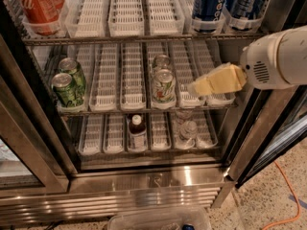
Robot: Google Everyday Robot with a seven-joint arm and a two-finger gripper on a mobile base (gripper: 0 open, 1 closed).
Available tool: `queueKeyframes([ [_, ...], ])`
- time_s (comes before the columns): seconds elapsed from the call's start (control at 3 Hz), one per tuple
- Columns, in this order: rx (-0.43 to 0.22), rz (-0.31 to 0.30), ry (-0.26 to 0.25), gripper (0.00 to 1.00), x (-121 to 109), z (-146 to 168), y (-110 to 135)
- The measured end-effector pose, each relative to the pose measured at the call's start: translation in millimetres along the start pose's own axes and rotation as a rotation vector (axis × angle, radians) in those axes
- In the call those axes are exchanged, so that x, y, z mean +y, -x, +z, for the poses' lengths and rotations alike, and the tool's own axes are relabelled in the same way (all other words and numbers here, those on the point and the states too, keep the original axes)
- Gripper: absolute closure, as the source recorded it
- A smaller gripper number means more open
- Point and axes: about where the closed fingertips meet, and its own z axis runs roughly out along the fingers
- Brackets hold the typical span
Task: Pick pepsi can from top shelf of fridge
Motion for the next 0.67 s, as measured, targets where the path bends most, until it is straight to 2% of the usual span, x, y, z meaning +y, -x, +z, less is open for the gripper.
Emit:
queueKeyframes([
  [0.33,-0.127,0.033,0.003,0.00,7.0,-4.2,32.8],
  [0.67,-0.127,0.033,0.003,0.00,7.0,-4.2,32.8],
])
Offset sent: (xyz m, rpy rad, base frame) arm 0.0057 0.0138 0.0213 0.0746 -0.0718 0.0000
